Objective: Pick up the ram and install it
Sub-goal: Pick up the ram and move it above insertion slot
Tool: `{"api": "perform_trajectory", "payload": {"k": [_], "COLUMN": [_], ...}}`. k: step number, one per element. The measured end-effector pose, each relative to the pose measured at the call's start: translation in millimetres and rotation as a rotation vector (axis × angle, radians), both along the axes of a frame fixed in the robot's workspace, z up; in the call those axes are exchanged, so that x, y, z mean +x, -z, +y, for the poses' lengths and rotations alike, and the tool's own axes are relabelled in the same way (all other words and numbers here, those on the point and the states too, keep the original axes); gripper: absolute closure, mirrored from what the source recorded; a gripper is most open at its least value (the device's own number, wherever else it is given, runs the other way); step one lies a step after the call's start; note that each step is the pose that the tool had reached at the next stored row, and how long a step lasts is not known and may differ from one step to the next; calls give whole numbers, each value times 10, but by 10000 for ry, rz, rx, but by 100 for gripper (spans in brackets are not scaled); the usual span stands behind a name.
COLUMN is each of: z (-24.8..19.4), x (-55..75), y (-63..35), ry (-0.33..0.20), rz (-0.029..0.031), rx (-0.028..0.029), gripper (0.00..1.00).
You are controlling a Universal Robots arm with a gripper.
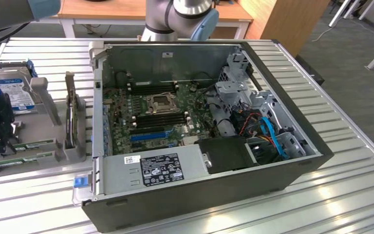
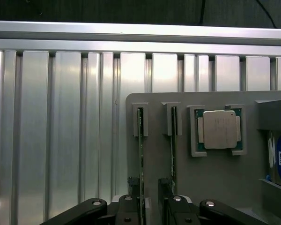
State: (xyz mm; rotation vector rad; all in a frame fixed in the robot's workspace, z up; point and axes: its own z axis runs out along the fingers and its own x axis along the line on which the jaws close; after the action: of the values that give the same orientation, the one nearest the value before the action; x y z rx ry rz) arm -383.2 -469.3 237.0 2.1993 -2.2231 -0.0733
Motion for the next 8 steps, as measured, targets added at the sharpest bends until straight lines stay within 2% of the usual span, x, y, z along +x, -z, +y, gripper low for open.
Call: {"api": "perform_trajectory", "payload": {"k": [4,8], "z": [-1,-4], "x": [0,0], "y": [8,57], "ry": [-1,-1], "rz": [-2,1], "rx": [1,-1], "gripper": [71,71]}}
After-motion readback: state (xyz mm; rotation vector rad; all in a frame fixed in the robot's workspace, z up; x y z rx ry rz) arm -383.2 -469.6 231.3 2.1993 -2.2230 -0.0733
